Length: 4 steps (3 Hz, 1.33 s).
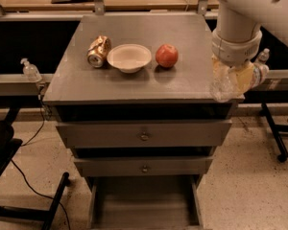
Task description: Place water bottle into bottom drawer
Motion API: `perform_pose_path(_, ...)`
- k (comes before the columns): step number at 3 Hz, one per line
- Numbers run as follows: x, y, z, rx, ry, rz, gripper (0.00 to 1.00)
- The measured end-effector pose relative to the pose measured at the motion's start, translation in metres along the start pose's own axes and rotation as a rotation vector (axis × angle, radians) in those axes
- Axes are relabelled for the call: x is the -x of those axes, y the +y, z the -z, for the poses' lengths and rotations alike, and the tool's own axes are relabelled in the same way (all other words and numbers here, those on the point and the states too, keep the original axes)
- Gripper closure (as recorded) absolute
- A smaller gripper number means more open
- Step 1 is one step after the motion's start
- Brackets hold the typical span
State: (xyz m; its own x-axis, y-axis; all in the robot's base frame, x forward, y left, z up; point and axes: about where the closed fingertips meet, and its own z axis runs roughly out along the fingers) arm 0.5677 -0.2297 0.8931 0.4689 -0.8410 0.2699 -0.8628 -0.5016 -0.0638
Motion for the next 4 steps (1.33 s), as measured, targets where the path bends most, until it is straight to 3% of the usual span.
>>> perform_pose_path(1, 0.051, 0.032, -0.018, 0.058, -0.117, -0.072, 1.00)
perform_pose_path(2, 0.051, 0.032, -0.018, 0.054, -0.117, -0.073, 1.00)
perform_pose_path(3, 0.051, 0.031, -0.034, 0.060, -0.136, -0.147, 1.00)
perform_pose_path(4, 0.072, 0.059, -0.047, -0.023, -0.184, -0.355, 1.00)
